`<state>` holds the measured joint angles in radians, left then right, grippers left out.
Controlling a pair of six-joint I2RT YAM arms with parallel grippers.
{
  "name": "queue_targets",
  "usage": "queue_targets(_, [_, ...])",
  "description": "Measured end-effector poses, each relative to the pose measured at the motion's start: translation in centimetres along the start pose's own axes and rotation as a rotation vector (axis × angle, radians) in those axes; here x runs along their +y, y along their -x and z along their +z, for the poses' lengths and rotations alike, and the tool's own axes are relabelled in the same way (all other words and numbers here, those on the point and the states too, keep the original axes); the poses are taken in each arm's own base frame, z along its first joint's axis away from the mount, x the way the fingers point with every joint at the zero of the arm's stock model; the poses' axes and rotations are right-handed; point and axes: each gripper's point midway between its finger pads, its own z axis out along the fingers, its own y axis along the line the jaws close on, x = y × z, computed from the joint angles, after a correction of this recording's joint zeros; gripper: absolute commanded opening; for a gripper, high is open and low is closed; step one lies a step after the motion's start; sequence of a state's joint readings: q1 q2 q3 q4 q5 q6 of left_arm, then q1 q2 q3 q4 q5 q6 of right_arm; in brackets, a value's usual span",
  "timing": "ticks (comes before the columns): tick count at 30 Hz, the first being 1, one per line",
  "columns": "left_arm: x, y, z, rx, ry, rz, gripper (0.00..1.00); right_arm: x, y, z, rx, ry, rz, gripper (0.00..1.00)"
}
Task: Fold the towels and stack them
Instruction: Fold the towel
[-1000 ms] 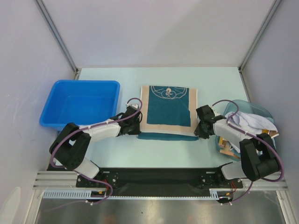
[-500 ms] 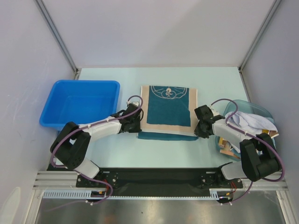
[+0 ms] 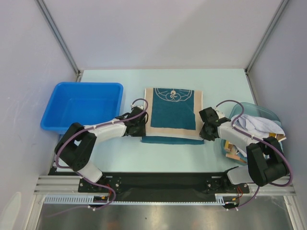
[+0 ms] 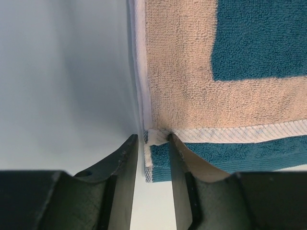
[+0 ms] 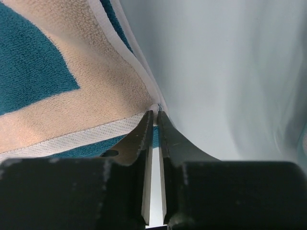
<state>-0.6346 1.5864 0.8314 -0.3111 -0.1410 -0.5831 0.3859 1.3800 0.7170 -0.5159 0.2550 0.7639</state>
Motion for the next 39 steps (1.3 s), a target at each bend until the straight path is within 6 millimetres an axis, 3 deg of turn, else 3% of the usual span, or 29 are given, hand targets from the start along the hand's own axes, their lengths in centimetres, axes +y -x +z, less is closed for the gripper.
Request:
queue_targets(8, [-0.5,0.3,0.2,-0.001,-0.017,0.008,0.33,0.1,-0.1,0.0,-0.002,0.002,-0.014,0.02])
queue_targets(18, [-1.1,1.1,-0.3,-0.011,-0.018,0.021,0.34,0.2,-0.2,-0.1,-0.006,0.002,-0.025,0.01])
queue_targets(24, [-1.0,0.8,-0.4,-0.003,-0.01,0.026,0.29,0.2,-0.2,-0.1,-0.006,0.001,-0.026,0.01])
queue_targets(32, [-1.2,1.3,-0.7,-0.009,0.0,0.031,0.0,0.4,0.1,-0.3,-0.01,0.002,-0.034,0.01])
queue_targets(39, [-1.4,1.7,-1.2,-0.005,0.006,0.035,0.0,0.4,0.2,-0.6,-0.009,-0.004,-0.048,0.01])
